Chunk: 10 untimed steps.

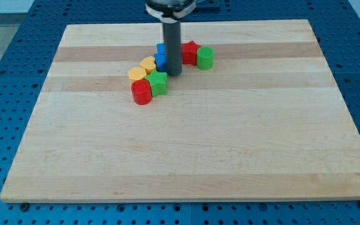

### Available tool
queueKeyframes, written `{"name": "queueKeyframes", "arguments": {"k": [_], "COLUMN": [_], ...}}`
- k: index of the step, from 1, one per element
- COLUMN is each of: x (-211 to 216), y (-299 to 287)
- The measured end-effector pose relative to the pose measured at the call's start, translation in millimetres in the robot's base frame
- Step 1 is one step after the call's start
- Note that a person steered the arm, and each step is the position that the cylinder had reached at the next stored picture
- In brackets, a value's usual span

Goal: Separate the green star from the yellow heart

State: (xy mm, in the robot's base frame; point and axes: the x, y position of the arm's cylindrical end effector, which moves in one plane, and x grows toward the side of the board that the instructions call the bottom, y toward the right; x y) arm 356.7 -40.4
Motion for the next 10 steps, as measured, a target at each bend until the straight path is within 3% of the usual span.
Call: {"name": "queueKeyframes", "arguments": {"k": [4, 7, 8, 9, 10], "x": [5.9, 45.6, 83.2, 120.9, 122.6], "y": [-22.9, 23.7, 32.9, 9.7, -53.5]}}
